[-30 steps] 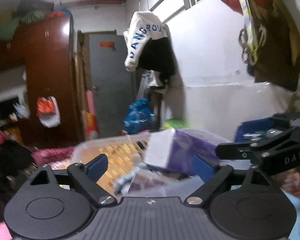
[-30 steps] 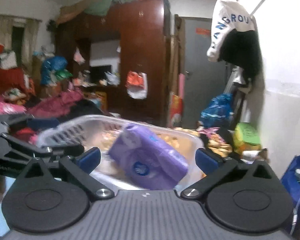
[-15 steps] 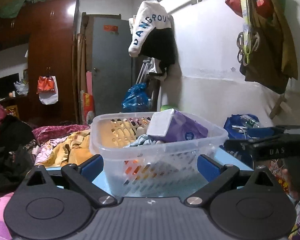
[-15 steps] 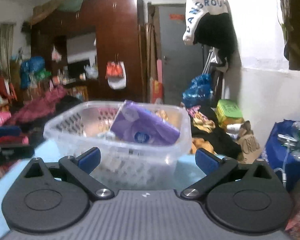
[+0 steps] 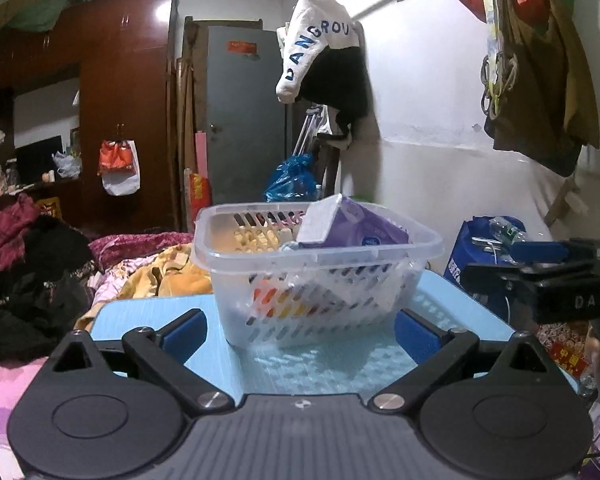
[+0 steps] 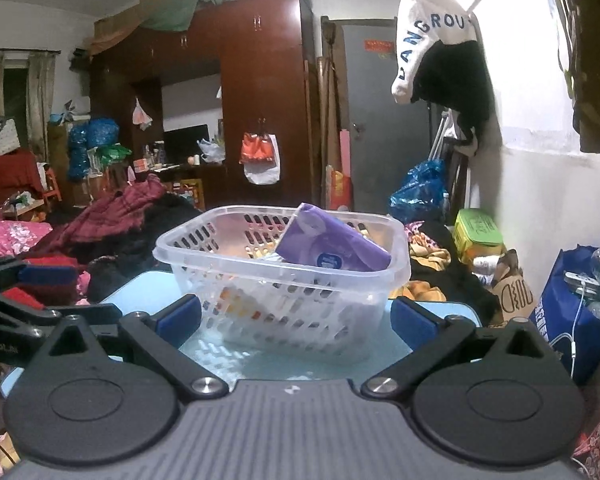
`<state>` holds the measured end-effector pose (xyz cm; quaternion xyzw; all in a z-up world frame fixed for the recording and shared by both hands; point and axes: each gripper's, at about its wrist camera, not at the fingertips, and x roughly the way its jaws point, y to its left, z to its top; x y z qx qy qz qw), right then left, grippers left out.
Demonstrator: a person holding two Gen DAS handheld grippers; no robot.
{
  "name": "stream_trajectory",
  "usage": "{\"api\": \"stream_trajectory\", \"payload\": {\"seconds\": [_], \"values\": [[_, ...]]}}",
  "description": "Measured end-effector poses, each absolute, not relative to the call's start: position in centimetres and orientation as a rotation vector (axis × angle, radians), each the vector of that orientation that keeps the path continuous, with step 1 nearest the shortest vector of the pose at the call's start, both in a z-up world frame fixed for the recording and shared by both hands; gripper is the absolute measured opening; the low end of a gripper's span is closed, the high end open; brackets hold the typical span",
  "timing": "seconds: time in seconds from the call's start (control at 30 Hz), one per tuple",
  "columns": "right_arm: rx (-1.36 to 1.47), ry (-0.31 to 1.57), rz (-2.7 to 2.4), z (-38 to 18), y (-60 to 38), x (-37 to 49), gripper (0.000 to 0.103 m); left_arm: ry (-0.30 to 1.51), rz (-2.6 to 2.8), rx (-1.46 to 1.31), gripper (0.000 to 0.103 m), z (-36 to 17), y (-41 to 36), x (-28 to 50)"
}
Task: Organize objects
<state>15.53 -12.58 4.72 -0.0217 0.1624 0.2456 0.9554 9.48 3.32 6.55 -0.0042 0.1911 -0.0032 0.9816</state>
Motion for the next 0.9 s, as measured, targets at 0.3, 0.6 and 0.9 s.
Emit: {"api": "stream_trajectory", "payload": {"seconds": [0.3,0.6,0.9], "values": [[-0.031,0.340,0.498,4.06,-12.48,15.72,0.103,0.374,0.017,0.007,0.101,6.28,2.54,9.13],[-0.019,0.355,0.488,3.72,-12.68,16.03,0.103,0.360,0.036,0.010,0.101,6.47,2.50,8.87],[-0.026,0.353,0.483,3.76,-12.73,15.95,0.103,0.355,0.043,0.013,0.101,6.58,2.45,8.93]]}}
